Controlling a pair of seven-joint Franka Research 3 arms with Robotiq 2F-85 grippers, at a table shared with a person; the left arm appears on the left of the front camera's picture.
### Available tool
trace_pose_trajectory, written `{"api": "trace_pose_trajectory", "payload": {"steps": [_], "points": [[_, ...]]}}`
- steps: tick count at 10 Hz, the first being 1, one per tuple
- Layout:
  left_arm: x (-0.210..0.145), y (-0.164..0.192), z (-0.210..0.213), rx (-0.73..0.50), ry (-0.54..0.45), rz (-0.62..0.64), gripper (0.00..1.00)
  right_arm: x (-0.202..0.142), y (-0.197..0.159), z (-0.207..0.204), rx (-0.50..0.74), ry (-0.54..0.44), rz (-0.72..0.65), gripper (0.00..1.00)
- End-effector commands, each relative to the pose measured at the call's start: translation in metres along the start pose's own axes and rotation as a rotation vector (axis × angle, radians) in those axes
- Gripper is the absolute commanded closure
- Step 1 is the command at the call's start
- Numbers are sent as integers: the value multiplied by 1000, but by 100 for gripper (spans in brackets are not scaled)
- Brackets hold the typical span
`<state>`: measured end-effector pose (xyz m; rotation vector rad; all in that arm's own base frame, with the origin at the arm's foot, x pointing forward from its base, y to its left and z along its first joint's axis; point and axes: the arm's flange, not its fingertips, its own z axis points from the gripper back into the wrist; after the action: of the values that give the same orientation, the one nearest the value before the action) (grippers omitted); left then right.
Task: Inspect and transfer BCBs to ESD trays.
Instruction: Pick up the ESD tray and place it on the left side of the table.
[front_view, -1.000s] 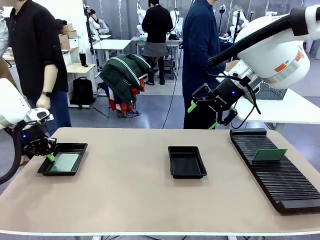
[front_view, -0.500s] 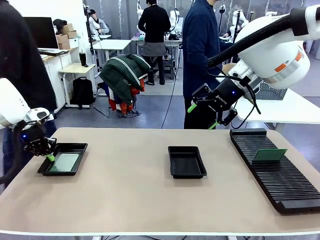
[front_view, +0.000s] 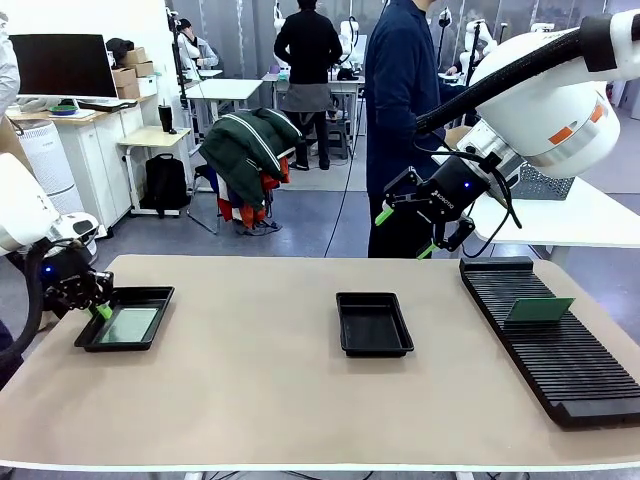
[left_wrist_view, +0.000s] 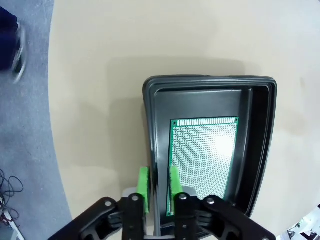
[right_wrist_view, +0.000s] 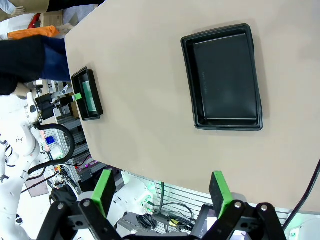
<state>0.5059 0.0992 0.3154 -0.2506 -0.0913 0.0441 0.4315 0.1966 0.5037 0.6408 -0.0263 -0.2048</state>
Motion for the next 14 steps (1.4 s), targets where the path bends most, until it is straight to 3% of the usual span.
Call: {"api": "trace_pose_trajectory", "payload": {"steps": [1,2,3,6,14], "points": [[-6,-1,6,41,1,12,49,2,1,0,-18,-3,-5,0],[-8,-4,11,52,-2,9,45,2,1,0,-18,-3,-5,0],[-8,-6,16,70,-1,2,32,2,1,0,-18,-3,-5,0],[-8,-19,35,116,-7,-41,10,2,1,0,-18,-3,-5,0],[-6,-70,112,263,1,-100,10,2,1,0,-18,-3,-5,0]]}}
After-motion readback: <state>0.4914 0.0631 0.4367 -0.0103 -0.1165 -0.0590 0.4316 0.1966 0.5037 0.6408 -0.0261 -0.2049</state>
